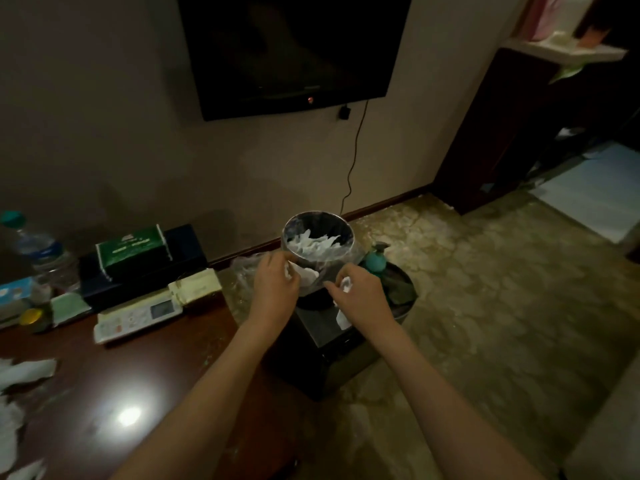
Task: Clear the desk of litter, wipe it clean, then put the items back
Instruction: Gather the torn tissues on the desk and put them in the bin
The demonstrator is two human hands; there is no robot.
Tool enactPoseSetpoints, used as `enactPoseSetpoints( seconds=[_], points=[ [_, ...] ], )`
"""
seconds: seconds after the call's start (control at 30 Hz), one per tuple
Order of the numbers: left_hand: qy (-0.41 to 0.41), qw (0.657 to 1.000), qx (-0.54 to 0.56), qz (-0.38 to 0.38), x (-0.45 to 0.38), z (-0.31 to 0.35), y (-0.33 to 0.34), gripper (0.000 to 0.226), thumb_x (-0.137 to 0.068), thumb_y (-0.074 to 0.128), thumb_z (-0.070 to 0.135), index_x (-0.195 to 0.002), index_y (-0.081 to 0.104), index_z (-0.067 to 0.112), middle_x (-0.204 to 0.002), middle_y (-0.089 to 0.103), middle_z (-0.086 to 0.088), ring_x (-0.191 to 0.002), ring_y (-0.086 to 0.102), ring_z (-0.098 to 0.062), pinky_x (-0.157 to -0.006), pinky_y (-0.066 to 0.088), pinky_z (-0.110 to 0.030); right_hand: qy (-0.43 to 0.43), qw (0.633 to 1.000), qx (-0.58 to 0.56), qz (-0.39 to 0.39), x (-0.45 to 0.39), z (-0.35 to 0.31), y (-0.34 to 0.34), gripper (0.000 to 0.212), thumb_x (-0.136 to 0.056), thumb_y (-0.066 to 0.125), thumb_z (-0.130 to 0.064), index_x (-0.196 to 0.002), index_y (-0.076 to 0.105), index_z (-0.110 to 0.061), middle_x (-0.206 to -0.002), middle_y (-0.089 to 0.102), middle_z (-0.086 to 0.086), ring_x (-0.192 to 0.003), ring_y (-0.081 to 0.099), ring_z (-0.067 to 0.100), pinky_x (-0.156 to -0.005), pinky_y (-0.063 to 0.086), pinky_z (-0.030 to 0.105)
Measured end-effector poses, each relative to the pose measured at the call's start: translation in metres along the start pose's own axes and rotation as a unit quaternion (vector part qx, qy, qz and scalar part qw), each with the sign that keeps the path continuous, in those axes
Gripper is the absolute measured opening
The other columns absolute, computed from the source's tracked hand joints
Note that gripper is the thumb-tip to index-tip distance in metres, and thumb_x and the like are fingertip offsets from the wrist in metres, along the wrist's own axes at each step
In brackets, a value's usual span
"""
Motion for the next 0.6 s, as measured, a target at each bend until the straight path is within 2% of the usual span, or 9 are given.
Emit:
enactPoseSetpoints(
  seconds=[0.17, 0.27, 0.4, 0.5, 0.6],
  points=[
    [-0.009, 1.000, 0.005, -0.016, -0.047, 0.007, 0.035, 0.025, -0.091, 0.053, 0.003, -0.114, 0.059, 0.009, -0.115, 0.049, -0.006, -0.101, 0.047, -0.014, -0.081, 0.037, -0.021, 0.051, 0.998, -0.033, 0.014, -0.042, 0.035, -0.019, 0.028, -0.087, 0.068, -0.020, -0.070, 0.047, -0.013, -0.069, 0.047, -0.005, -0.071, 0.050, 0.012, -0.061, 0.032, 0.017],
    [-0.033, 0.999, 0.009, -0.021, -0.078, 0.004, 0.061, 0.027, -0.090, 0.053, 0.001, -0.116, 0.059, 0.008, -0.119, 0.050, -0.009, -0.103, 0.046, -0.013, -0.080, 0.034, -0.017, 0.073, 0.997, -0.039, 0.010, -0.072, 0.060, -0.022, 0.031, -0.088, 0.067, -0.023, -0.067, 0.044, -0.019, -0.074, 0.054, 0.001, -0.074, 0.054, 0.015, -0.065, 0.037, 0.022],
    [-0.058, 0.998, 0.001, -0.021, -0.122, -0.001, 0.099, 0.032, -0.089, 0.053, -0.001, -0.120, 0.057, 0.009, -0.123, 0.048, -0.007, -0.097, 0.036, -0.005, -0.074, 0.028, -0.007, 0.105, 0.991, -0.072, -0.027, -0.119, 0.098, -0.013, 0.027, -0.089, 0.065, -0.021, -0.069, 0.046, -0.019, -0.080, 0.059, 0.008, -0.079, 0.058, 0.020, -0.072, 0.046, 0.028],
    [-0.103, 0.994, 0.018, -0.003, -0.155, -0.012, 0.123, 0.033, -0.090, 0.052, 0.000, -0.120, 0.056, 0.011, -0.122, 0.045, -0.005, -0.102, 0.043, -0.009, -0.078, 0.038, -0.013, 0.118, 0.985, -0.098, -0.076, -0.160, 0.121, 0.000, 0.026, -0.089, 0.065, -0.021, -0.071, 0.047, -0.021, -0.083, 0.060, 0.008, -0.082, 0.060, 0.021, -0.074, 0.048, 0.031],
    [-0.138, 0.990, 0.016, 0.015, -0.193, -0.024, 0.154, 0.032, -0.089, 0.052, 0.001, -0.119, 0.057, 0.011, -0.122, 0.047, -0.009, -0.104, 0.050, -0.019, -0.087, 0.045, -0.028, 0.102, 0.985, -0.078, -0.114, -0.206, 0.144, 0.005, 0.024, -0.091, 0.064, -0.026, -0.072, 0.049, -0.021, -0.081, 0.057, 0.002, -0.078, 0.055, 0.014, -0.068, 0.041, 0.023]
  ],
)
Point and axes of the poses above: each hand's wrist, its own x-axis away from the middle knuckle, its own y-axis out of the palm, z = x × y, the point moved 8 cm from there along -x, towards the middle knuckle
